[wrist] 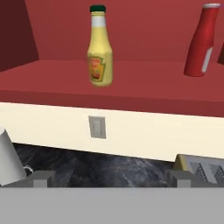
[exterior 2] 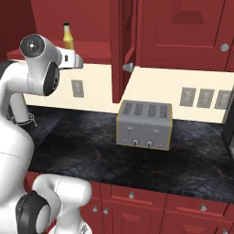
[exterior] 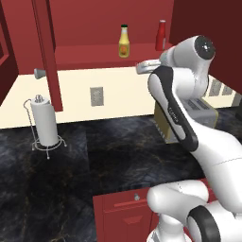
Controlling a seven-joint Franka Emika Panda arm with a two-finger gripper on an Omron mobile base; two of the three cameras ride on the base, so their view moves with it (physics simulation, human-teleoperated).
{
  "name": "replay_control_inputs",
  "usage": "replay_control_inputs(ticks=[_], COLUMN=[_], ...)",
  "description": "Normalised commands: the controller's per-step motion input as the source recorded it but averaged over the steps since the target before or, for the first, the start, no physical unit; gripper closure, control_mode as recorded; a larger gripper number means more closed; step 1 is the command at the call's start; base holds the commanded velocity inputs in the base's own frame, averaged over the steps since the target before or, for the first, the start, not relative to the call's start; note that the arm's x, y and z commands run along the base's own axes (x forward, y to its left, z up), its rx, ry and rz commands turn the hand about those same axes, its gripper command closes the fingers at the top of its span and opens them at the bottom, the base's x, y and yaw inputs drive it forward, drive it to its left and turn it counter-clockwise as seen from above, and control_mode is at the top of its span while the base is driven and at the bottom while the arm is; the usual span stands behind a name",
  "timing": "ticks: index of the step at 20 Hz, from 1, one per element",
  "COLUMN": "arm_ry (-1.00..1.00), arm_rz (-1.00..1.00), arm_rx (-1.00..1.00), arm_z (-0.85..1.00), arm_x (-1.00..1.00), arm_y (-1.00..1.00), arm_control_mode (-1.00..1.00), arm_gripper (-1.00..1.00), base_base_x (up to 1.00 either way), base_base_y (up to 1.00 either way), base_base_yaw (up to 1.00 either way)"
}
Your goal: Take 2 condiments from the cabinet and move them on the counter near the stove.Make sure the condiments are lined up with each other, next to each other.
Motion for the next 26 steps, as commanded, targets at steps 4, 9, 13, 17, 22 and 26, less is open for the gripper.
replay_control_inputs(ticks=[4, 9, 13, 17, 22, 26], arm_ry=[0.0, 0.03, 0.0, 0.0, 0.0, -0.03], arm_rz=[0.0, 0.0, 0.0, 0.0, 0.0, 0.0], arm_rx=[0.0, 0.0, 0.0, 0.0, 0.0, 0.0], arm_z=[0.32, 0.02, 0.01, 0.01, 0.09, 0.27], arm_x=[0.3, 0.38, 0.2, 0.17, 0.18, 0.13], arm_y=[0.29, 0.23, 0.07, 0.08, 0.05, 0.01], arm_control_mode=[-1.0, -1.0, -1.0, -1.0, -1.0, -1.0], arm_gripper=[-1.0, -1.0, -1.0, -1.0, -1.0, -1.0], base_base_x=[0.0, 0.0, 0.0, 0.0, 0.0, 0.0], base_base_y=[0.0, 0.0, 0.0, 0.0, 0.0, 0.0], base_base_yaw=[0.0, 0.0, 0.0, 0.0, 0.0, 0.0])
